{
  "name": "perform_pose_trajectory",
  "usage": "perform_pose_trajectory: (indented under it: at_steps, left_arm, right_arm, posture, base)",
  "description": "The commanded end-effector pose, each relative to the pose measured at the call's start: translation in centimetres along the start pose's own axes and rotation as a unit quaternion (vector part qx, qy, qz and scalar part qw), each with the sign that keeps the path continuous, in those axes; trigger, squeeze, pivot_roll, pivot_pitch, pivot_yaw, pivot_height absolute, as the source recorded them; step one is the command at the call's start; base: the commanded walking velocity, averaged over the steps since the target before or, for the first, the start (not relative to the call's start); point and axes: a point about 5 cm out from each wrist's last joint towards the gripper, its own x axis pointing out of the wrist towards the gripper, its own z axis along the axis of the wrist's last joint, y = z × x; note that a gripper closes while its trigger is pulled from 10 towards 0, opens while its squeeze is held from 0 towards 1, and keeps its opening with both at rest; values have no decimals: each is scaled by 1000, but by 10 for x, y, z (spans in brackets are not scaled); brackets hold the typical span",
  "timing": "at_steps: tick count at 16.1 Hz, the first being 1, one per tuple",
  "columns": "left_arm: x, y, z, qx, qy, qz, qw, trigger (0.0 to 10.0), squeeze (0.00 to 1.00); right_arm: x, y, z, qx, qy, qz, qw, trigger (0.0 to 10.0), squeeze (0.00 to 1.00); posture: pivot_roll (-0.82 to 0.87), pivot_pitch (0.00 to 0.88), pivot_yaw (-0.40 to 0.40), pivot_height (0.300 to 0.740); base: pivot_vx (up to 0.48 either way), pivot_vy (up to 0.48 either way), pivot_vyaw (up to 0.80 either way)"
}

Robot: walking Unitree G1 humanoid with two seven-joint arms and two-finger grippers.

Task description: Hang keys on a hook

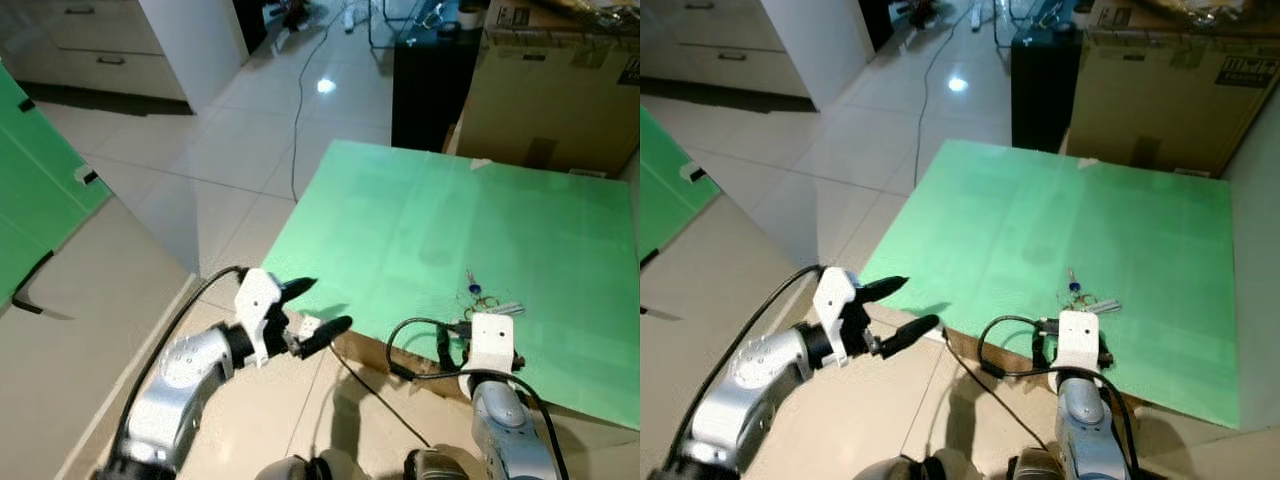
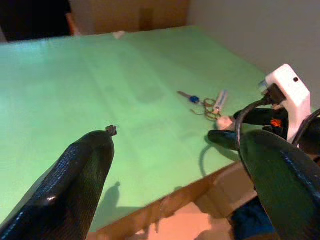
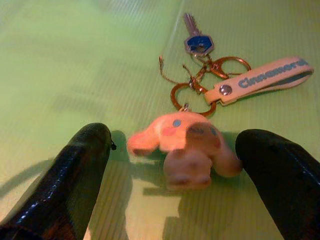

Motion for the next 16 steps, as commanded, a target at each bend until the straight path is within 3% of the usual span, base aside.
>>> perform_pose_trajectory:
  at_steps: [1,11,14,15,16]
  left_arm:
    - [-1,-5,-8,-8,10,16,1000,10000,0]
    - [10,-11,-13,-29,-16,72,997,10000,0]
    - [12,-10,-14,-30,-19,84,996,10000,0]
    - [12,-11,-15,-30,-17,84,996,10000,0]
    - [13,-12,-16,-29,-14,85,996,10000,0]
  right_arm:
    - [-2,1,-9,-8,25,12,1000,10000,0]
    - [7,-16,-15,-55,46,33,997,10000,0]
    - [12,-8,-6,-29,26,65,997,10000,0]
    - [14,-6,-7,19,33,68,997,0,0]
    - [14,-3,-8,57,38,75,995,0,0]
  posture:
    - [-99,200,151,740]
    - [-114,206,63,740]
    - [-112,198,49,740]
    - [-112,194,49,740]
    - [-109,190,49,740]
  base:
    - [0,0,0]
    - [0,0,0]
    - [0,0,0]
    - [0,0,0]
    - [0,0,0]
